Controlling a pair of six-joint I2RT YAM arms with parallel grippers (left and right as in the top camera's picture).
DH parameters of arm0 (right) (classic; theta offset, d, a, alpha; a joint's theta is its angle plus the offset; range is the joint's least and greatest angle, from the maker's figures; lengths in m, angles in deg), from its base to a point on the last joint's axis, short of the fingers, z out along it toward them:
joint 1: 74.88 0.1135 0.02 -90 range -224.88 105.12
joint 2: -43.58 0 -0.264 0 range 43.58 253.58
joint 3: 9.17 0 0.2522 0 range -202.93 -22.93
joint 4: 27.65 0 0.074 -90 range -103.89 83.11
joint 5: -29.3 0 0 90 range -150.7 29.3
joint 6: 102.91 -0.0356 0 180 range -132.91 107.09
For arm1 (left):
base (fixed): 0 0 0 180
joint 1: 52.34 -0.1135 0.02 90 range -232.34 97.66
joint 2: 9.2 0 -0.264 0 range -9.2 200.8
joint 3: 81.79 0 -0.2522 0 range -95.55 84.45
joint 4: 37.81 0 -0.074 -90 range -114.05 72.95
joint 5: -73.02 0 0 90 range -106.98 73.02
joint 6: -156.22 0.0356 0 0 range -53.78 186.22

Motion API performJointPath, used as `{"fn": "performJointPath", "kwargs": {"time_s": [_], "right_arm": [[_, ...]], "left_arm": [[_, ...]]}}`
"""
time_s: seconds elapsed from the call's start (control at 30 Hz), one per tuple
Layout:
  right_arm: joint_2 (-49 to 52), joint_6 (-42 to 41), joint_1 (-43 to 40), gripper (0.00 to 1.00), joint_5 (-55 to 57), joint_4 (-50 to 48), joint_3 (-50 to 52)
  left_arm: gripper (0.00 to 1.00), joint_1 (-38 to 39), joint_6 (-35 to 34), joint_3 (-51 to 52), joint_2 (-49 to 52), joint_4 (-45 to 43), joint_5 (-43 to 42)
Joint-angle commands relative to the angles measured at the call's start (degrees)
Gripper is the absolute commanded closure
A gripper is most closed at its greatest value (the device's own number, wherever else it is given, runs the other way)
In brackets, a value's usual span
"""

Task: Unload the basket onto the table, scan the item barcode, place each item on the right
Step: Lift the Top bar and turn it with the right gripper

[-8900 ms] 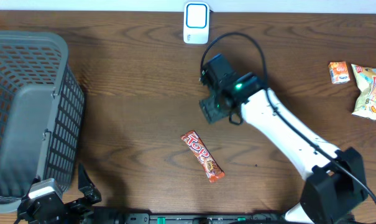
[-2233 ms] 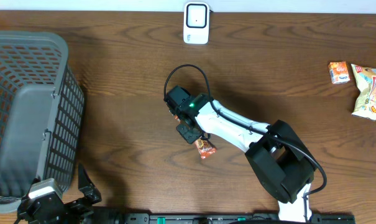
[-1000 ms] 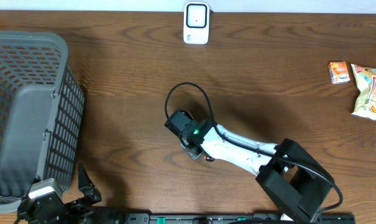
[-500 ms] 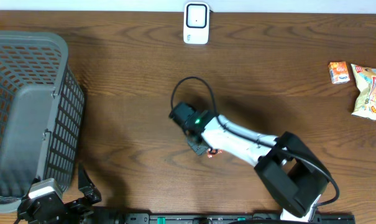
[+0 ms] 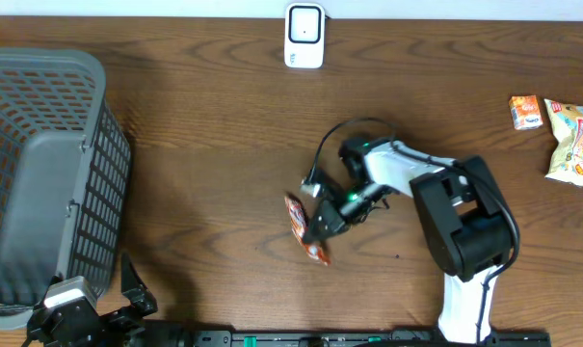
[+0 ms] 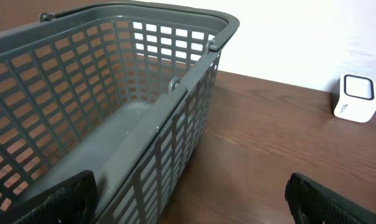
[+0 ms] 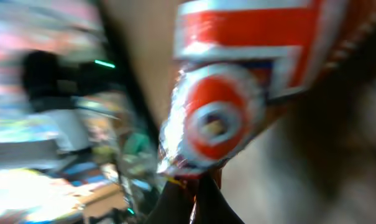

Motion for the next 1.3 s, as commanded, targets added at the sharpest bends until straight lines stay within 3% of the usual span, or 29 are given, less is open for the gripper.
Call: {"fn": "performJointPath", "kwargs": {"time_s": [0.0, 0.1, 0.6, 1.27], "right_arm": [[-0.4, 8.3, -1.4, 0.99, -20.0, -0.9, -0.4], [-0.4, 10.3, -1.5, 0.99, -25.2, -4.5, -0.4], [-0.5, 10.5, -1.3, 0.99, -25.2, -23.6, -0.6], [-3.4, 1.0, -1.6, 0.99, -25.2, -25.9, -5.8]], "left_arm": [[0.02, -0.2, -4.0, 4.2, 0.0, 5.6, 1.5], [0.02, -0.2, -4.0, 4.2, 0.0, 5.6, 1.4], [0.02, -0.2, -4.0, 4.2, 0.0, 5.6, 1.4], [0.02, -0.2, -4.0, 4.2, 0.0, 5.6, 1.4]]}}
